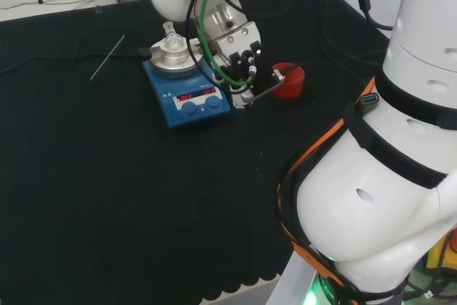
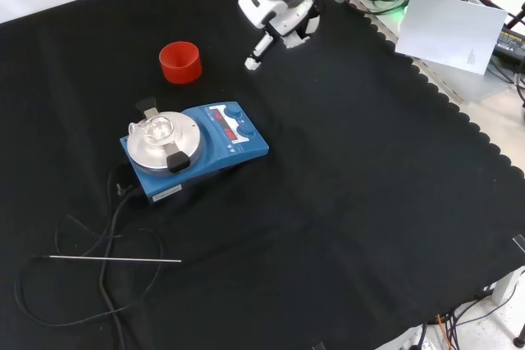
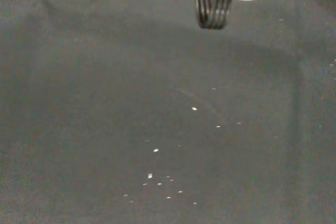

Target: Turn on the heater.

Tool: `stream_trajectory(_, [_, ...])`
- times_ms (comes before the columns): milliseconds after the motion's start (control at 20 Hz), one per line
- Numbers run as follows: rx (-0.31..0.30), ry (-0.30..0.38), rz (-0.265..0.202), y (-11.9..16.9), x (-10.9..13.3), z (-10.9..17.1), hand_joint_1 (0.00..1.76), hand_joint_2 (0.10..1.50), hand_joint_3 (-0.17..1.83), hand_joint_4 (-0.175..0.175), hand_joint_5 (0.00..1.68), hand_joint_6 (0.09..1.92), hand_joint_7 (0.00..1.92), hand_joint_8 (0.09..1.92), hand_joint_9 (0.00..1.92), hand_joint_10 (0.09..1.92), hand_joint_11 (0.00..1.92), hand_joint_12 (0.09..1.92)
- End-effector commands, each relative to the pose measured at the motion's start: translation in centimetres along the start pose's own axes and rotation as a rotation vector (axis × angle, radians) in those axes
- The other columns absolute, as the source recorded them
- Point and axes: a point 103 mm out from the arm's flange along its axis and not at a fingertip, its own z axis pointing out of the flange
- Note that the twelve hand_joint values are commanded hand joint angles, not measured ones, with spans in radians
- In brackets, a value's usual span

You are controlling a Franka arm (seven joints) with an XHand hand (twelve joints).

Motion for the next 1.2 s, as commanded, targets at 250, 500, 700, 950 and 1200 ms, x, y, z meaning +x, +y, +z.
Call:
stream_trajectory(250, [-0.003, -0.019, -0.024, 0.8, 2.9, 0.2, 1.47, 0.68, 1.02, -0.061, 0.29, 0.09, 1.88, 1.50, 1.92, 1.55, 1.91, 1.47])
stream_trajectory(500, [0.007, -0.026, -0.028, 2.1, 3.6, 0.5, 1.47, 0.68, 1.02, -0.060, 0.29, 0.09, 1.88, 1.50, 1.92, 1.55, 1.91, 1.47])
stream_trajectory(700, [0.021, -0.033, -0.027, 2.9, 4.1, 0.8, 1.47, 0.68, 1.03, -0.059, 0.29, 0.09, 1.89, 1.50, 1.92, 1.55, 1.91, 1.47])
stream_trajectory(950, [0.023, -0.045, -0.032, 3.4, 4.7, 0.8, 1.47, 0.68, 1.03, -0.059, 0.29, 0.09, 1.89, 1.50, 1.92, 1.55, 1.91, 1.47])
stream_trajectory(1200, [0.031, -0.055, -0.038, 4.0, 5.3, 0.8, 1.47, 0.68, 1.03, -0.059, 0.29, 0.09, 1.89, 1.50, 1.92, 1.55, 1.91, 1.48])
